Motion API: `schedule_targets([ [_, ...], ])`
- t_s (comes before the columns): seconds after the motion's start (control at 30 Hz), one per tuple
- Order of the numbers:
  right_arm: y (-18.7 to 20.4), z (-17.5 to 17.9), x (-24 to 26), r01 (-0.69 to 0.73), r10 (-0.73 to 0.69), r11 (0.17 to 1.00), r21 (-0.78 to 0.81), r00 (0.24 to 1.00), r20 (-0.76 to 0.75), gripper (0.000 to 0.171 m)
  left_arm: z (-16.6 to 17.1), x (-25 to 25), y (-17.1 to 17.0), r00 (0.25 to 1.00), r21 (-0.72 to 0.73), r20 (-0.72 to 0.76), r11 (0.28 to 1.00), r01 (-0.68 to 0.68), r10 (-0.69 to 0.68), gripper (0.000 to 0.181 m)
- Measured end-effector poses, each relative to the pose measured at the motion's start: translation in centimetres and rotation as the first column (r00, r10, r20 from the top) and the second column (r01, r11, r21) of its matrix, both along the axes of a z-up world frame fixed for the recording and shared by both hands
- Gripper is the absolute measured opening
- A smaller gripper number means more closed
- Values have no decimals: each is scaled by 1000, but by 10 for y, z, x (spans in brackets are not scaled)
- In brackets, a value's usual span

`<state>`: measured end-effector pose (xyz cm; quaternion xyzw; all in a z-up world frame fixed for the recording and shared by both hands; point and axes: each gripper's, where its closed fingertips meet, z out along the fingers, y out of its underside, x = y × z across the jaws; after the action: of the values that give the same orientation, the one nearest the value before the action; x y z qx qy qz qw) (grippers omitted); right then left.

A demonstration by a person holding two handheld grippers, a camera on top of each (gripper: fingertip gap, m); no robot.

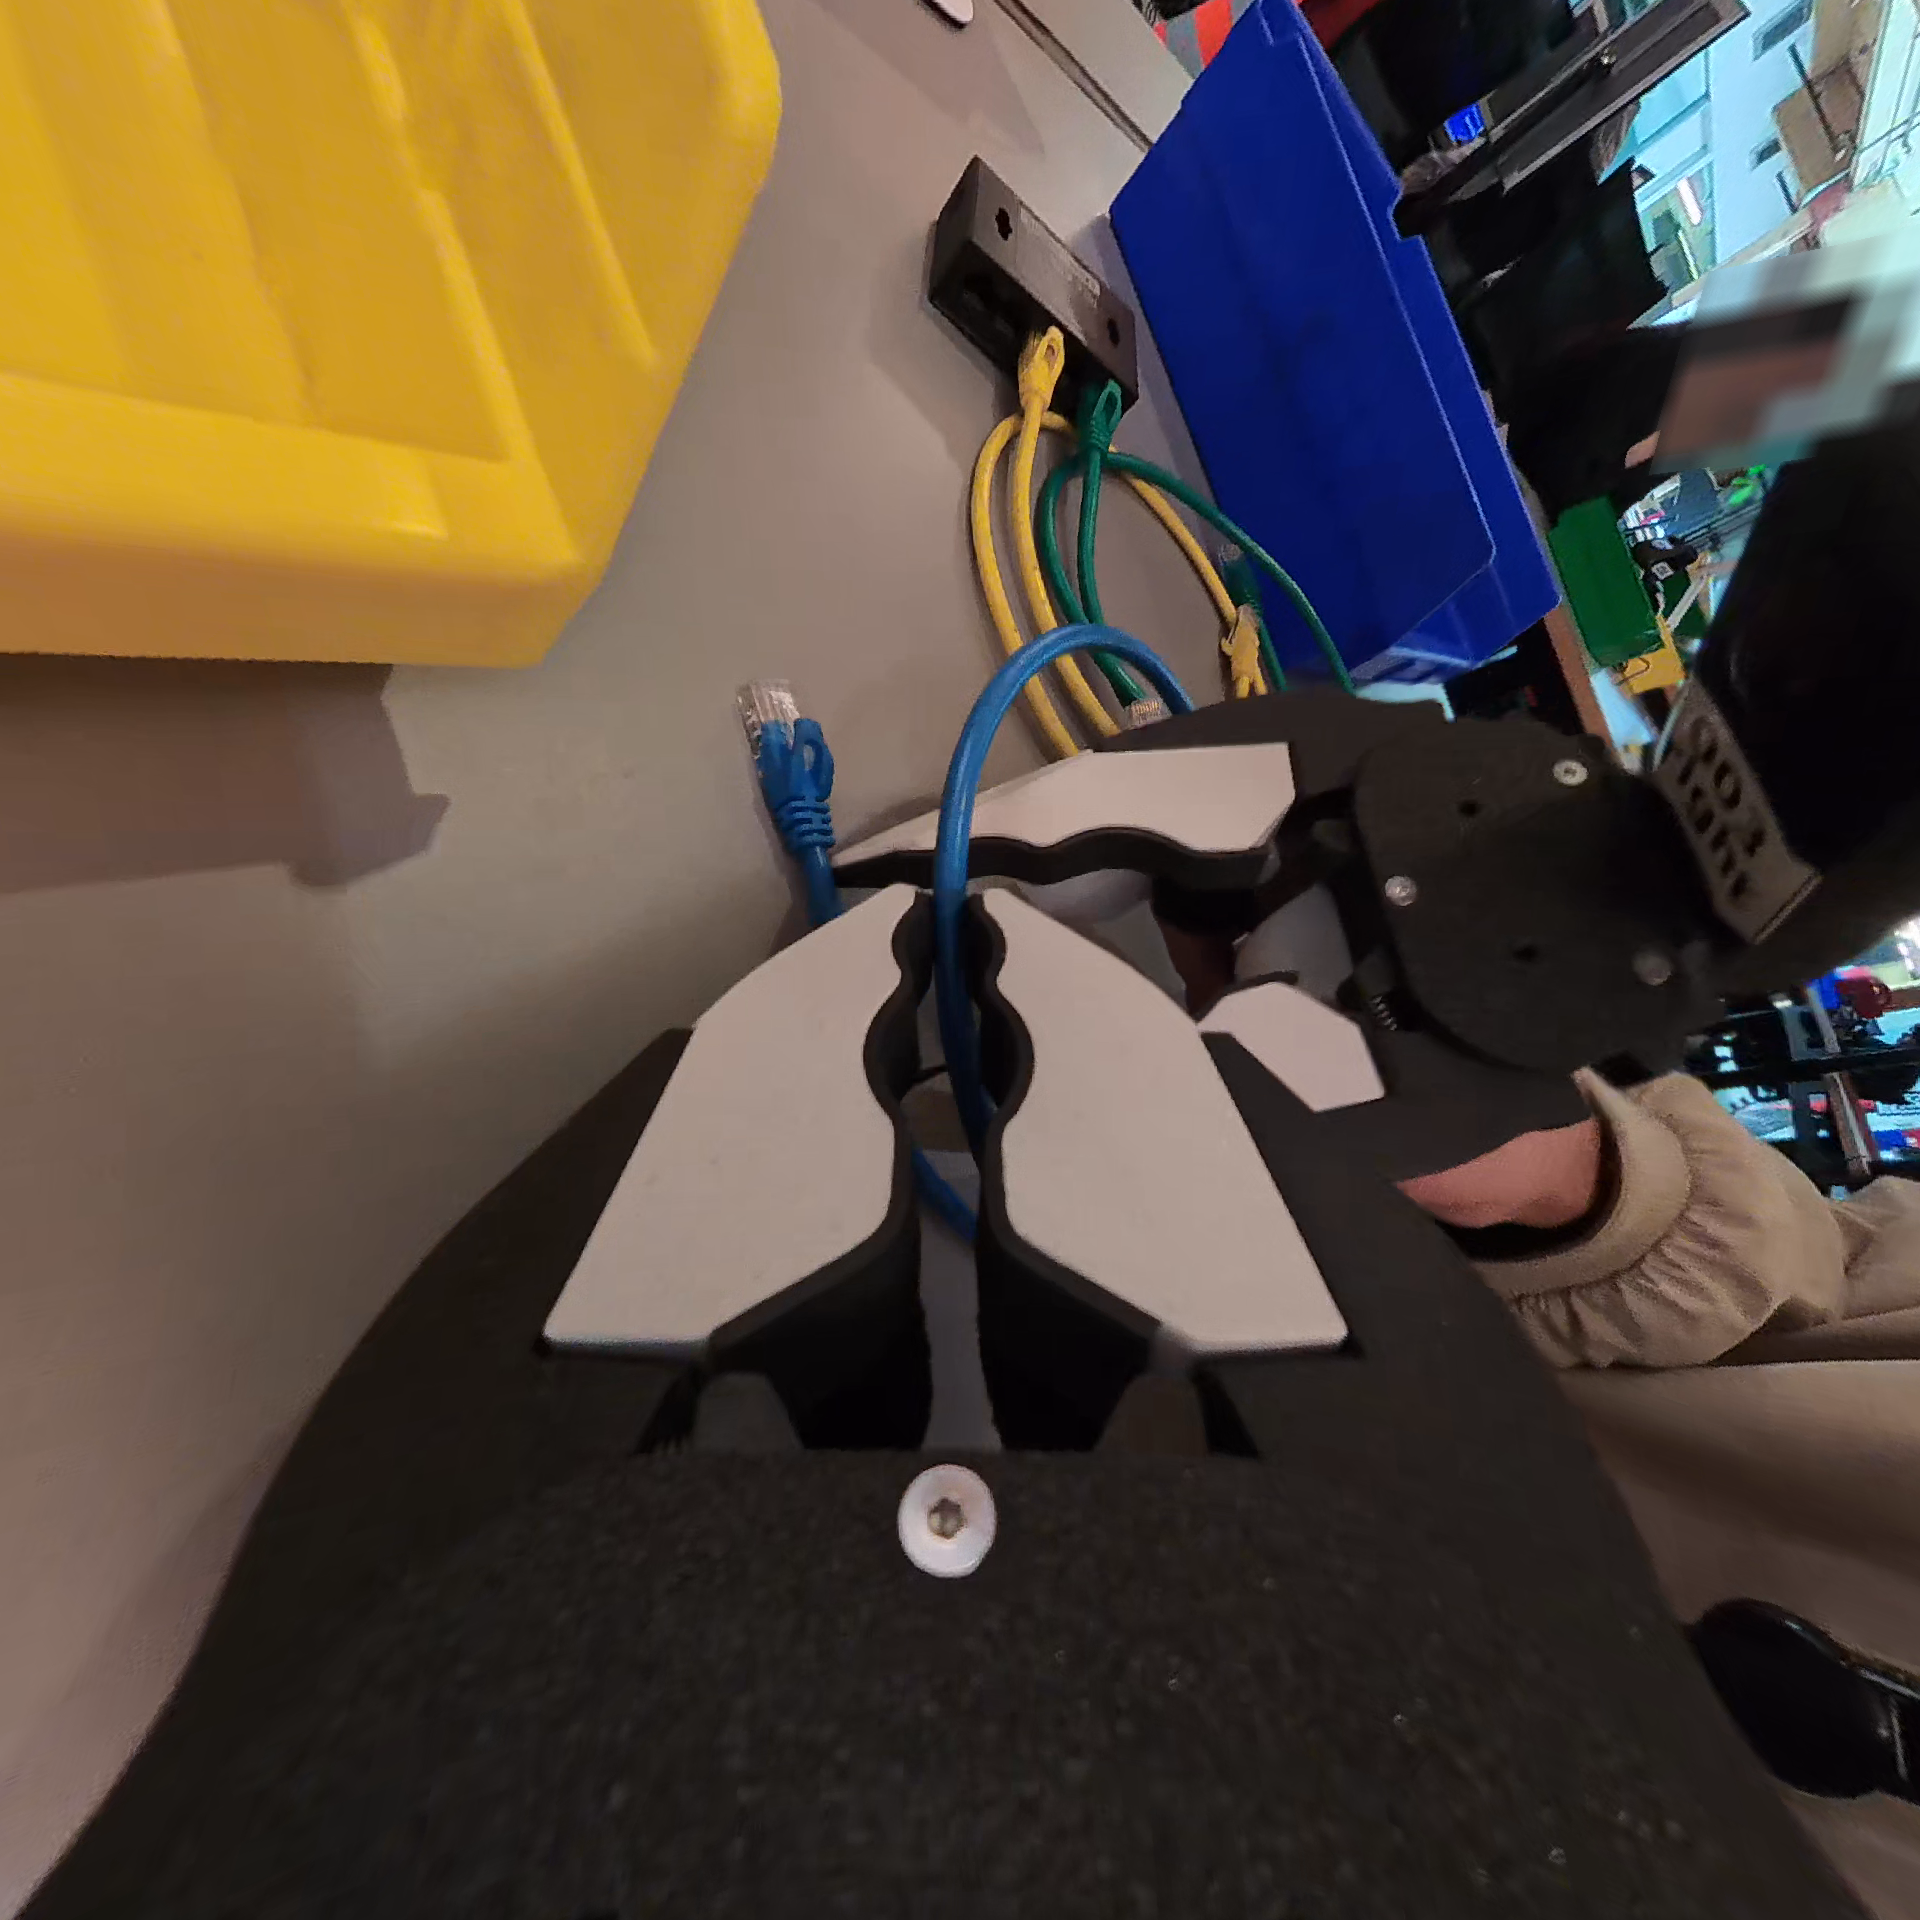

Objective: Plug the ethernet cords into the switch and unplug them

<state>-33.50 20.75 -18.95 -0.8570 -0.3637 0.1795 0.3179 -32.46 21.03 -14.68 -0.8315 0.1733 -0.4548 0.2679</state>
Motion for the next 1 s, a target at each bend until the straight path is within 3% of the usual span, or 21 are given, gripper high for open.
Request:
schedule_targets([
  [0.1,-2,-2,2,-21,16,997,74,998,62,49,1,-2,1,1000,7,5,1000,-7,7,5],
  [0.23,-4,-2,9,-17,13,997,76,998,60,19,0,-6,5,1000,10,5,1000,-18,18,5],
  [0.37,-11,-1,16,-33,32,999,20,999,42,8,-16,-20,11,986,70,-161,997,-40,51,5],
  [0.53,-34,15,16,-126,126,992,4,992,-18,5,-28,-29,20,952,117,-294,992,-53,86,6],
  [0.63,-42,35,26,-90,92,996,21,989,-112,4,-37,-28,20,943,88,-326,996,-33,60,7],
  [0.73,-37,53,40,-33,47,993,116,991,-122,4,-28,-22,23,958,117,-278,992,-40,71,9],
  [1.0,-23,71,43,130,-82,975,177,963,-257,4,36,15,0,994,152,105,988,0,-16,38],
])
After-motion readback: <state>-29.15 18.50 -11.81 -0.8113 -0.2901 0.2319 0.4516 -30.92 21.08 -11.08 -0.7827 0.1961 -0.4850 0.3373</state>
